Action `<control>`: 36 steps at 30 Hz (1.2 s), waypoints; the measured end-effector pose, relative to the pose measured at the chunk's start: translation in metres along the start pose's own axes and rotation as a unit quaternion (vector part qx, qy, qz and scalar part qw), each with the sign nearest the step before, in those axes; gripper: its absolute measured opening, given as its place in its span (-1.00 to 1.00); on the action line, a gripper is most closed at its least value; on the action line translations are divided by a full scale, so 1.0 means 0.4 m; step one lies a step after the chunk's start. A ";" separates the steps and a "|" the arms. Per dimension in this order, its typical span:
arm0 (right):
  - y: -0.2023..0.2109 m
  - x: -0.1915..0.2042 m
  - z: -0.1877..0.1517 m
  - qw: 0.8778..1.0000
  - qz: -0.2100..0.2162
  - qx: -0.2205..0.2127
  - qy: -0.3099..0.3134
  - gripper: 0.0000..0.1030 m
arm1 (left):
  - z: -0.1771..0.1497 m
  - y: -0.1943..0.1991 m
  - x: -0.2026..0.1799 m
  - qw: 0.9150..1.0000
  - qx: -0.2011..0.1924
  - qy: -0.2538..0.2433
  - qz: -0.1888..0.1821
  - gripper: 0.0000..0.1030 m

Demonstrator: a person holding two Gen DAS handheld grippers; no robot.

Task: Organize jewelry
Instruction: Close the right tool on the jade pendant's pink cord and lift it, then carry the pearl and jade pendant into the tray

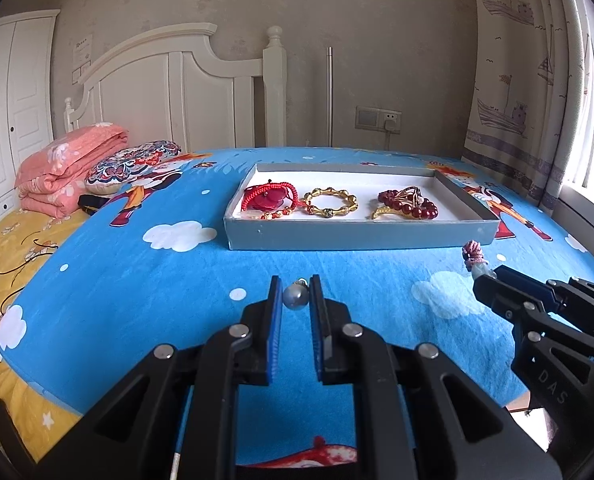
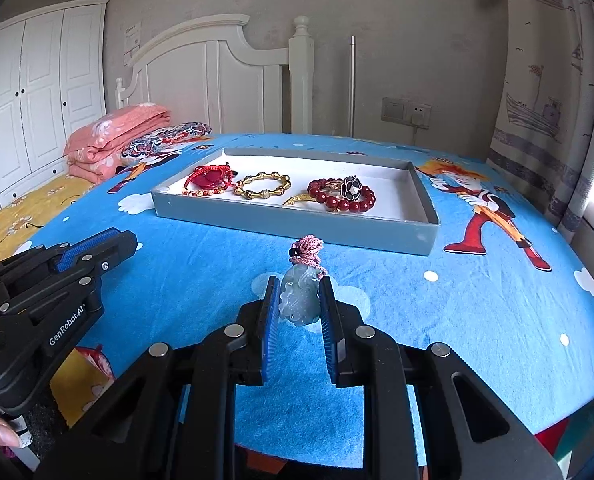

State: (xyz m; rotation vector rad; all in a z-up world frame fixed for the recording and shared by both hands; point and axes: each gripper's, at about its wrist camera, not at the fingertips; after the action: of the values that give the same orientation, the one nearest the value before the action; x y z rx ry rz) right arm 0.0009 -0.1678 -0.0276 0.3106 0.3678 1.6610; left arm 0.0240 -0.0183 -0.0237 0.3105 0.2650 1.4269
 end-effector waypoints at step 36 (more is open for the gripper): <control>-0.085 -0.015 0.114 1.000 -0.012 0.002 0.008 -0.61 | 0.112 -0.066 -0.001 1.000 -0.010 -0.001 0.014 -0.74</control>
State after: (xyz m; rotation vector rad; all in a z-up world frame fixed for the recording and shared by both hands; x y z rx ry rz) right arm 0.0509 -0.1676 0.0000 0.2951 0.3847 1.6402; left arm 0.0645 -0.0242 0.0085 0.2989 0.2456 1.4558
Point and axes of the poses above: each gripper's, at about its wrist camera, not at the fingertips, and y roughly against the way its jaws point, x to its left, z to its top, and after that the axes turned 7 degrees about -x, right-handed
